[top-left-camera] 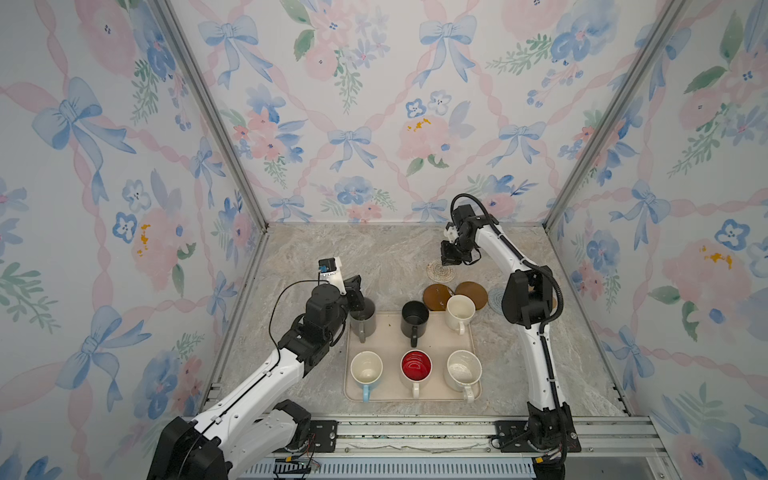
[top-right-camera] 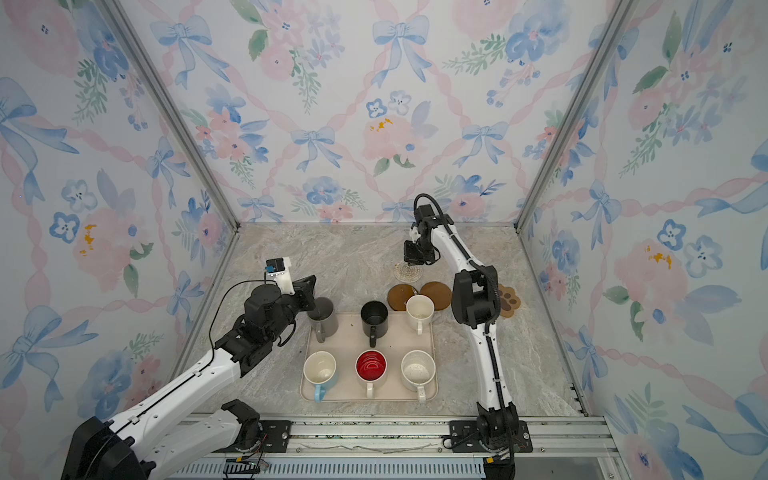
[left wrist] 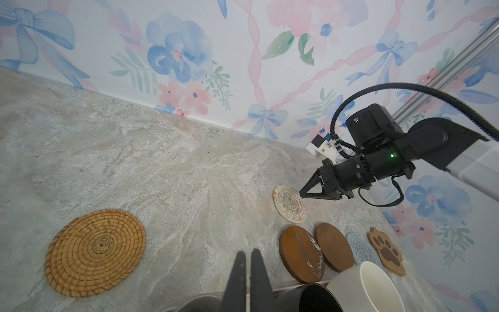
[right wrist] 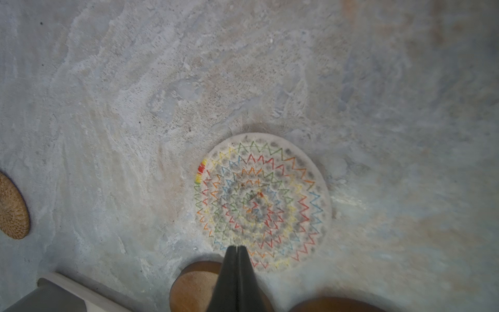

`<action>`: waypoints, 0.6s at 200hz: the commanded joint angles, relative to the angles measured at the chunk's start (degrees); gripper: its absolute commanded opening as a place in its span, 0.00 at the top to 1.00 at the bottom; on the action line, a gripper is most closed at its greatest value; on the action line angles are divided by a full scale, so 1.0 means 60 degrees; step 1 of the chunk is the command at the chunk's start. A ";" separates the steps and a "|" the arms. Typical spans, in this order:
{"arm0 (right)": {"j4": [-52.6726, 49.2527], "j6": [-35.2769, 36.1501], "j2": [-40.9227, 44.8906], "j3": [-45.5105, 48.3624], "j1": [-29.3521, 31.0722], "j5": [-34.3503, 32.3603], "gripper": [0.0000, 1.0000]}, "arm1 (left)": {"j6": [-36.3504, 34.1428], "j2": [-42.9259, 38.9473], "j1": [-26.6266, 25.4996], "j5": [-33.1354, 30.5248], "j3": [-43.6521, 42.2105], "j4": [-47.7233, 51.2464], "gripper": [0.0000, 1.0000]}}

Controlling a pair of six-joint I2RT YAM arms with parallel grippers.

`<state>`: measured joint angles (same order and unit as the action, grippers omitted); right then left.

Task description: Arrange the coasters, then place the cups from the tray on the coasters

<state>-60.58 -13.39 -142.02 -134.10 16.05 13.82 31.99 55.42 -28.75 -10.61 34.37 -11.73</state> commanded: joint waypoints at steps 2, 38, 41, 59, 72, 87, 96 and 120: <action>-0.0402 0.0135 -0.0360 0.0081 0.0064 -0.0224 1.00 | -0.0131 -0.0260 -0.0035 -0.0167 -0.0177 -0.0179 1.00; -0.0633 0.0232 -0.0734 -0.0048 0.0049 -0.0370 1.00 | -0.0116 -0.0315 -0.0042 -0.0276 -0.0306 -0.0212 1.00; -0.0638 0.0223 -0.0759 -0.0049 0.0038 -0.0359 1.00 | -0.0113 -0.0315 -0.0042 -0.0287 -0.0304 -0.0213 1.00; -0.0654 0.0223 -0.0863 -0.0055 0.0028 -0.0355 1.00 | -0.0109 -0.0356 -0.0046 -0.0282 -0.0321 -0.0221 1.00; -0.0655 0.0223 -0.0960 -0.0071 0.0024 -0.0356 1.00 | -0.0131 -0.0354 -0.0042 -0.0271 -0.0323 -0.0279 1.00; -0.0698 0.0209 -0.1086 -0.0176 0.0012 -0.0310 1.00 | -0.0158 -0.0312 -0.0042 -0.0284 -0.0333 -0.0301 1.00; -0.0725 0.0181 -0.1175 -0.0248 0.0020 -0.0247 1.00 | -0.0174 -0.0272 -0.0042 -0.0314 -0.0327 -0.0310 1.00; -0.0771 0.0162 -0.1361 -0.0507 0.0059 -0.0153 1.00 | -0.0174 -0.0192 -0.0044 -0.0342 -0.0338 -0.0345 1.00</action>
<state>-62.72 -12.78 -146.63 -135.13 16.08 12.67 31.99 54.06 -28.75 -11.75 32.75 -12.38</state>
